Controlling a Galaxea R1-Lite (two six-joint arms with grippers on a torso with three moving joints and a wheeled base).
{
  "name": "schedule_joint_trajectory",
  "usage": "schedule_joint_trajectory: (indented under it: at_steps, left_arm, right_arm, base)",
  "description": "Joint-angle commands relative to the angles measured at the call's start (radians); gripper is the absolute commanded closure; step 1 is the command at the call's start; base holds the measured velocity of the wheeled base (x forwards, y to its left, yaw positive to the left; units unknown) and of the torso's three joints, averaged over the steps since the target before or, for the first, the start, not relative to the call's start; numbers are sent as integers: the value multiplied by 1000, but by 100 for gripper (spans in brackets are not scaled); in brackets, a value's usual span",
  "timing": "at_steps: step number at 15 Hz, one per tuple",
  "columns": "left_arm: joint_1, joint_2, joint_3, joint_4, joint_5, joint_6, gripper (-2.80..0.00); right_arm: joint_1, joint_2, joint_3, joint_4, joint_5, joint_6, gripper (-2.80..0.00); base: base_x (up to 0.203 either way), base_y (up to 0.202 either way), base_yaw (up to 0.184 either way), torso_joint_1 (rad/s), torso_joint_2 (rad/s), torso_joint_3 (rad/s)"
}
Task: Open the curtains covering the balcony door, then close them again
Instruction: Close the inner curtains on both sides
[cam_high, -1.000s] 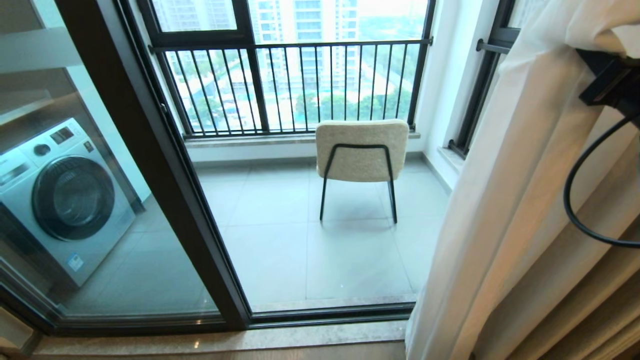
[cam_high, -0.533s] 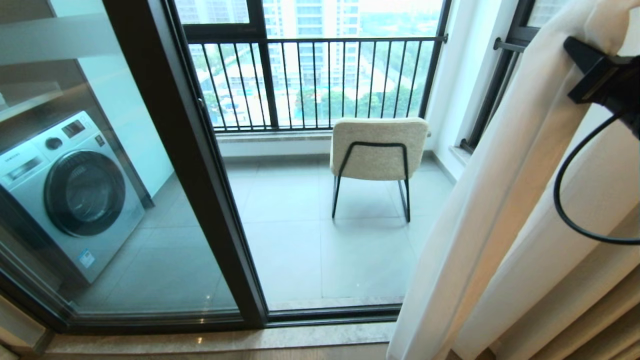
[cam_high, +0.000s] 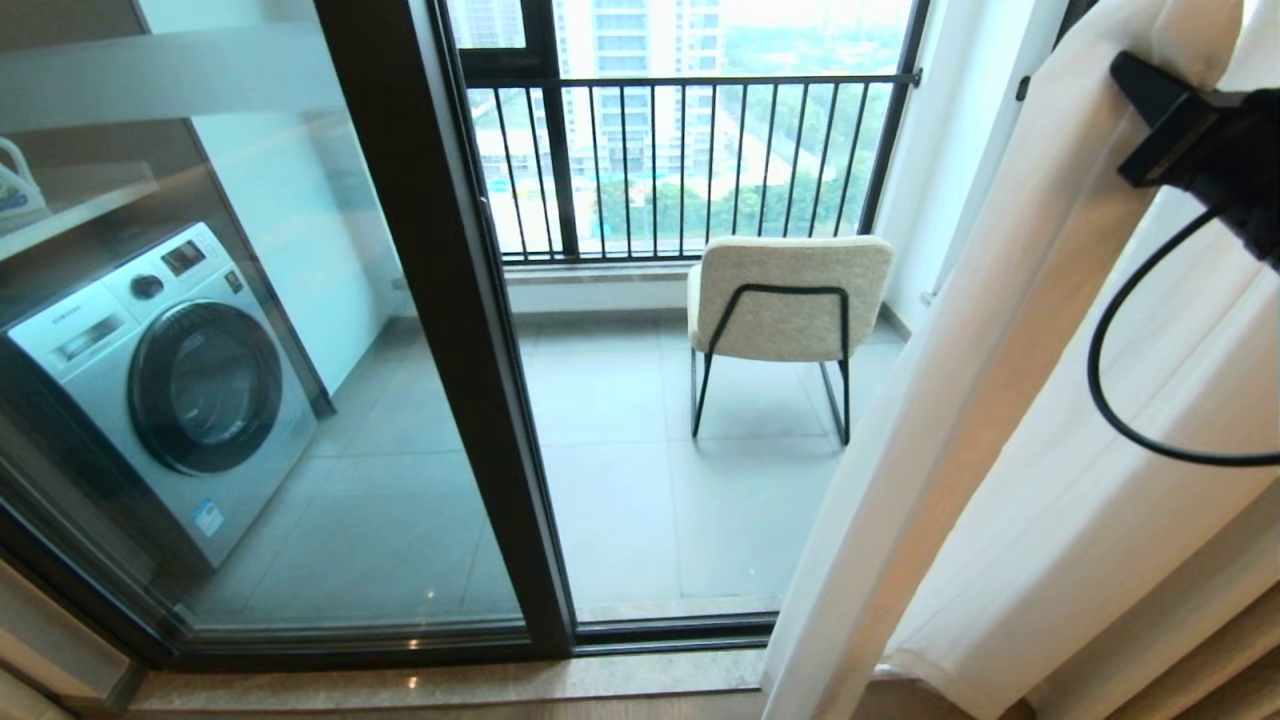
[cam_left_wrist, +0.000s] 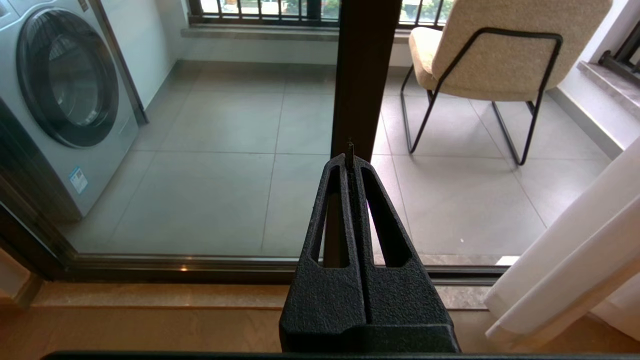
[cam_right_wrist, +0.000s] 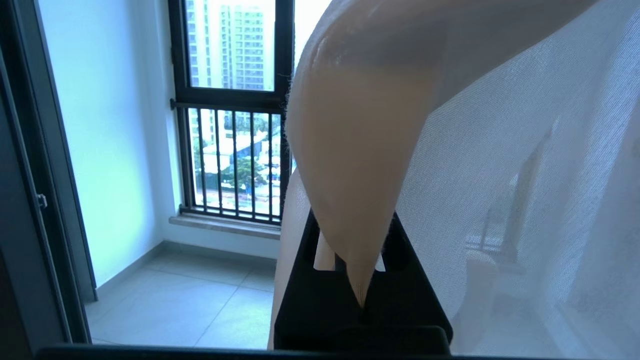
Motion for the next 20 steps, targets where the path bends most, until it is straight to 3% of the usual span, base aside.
schedule_joint_trajectory:
  at_steps: [1, 12, 20]
  left_arm:
    - [0, 0, 0, 0, 0, -1, 0]
    - [0, 0, 0, 0, 0, -1, 0]
    - [0, 0, 0, 0, 0, -1, 0]
  right_arm:
    - [1, 3, -2, -7, 1, 0, 0]
    - [16, -3, -1, -7, 1, -2, 0]
    - [16, -4, -2, -7, 1, -2, 0]
  base:
    - [0, 77, -5, 2, 2, 3]
    - [0, 6, -1, 1, 0, 0]
    - [0, 178, 0, 2, 2, 3]
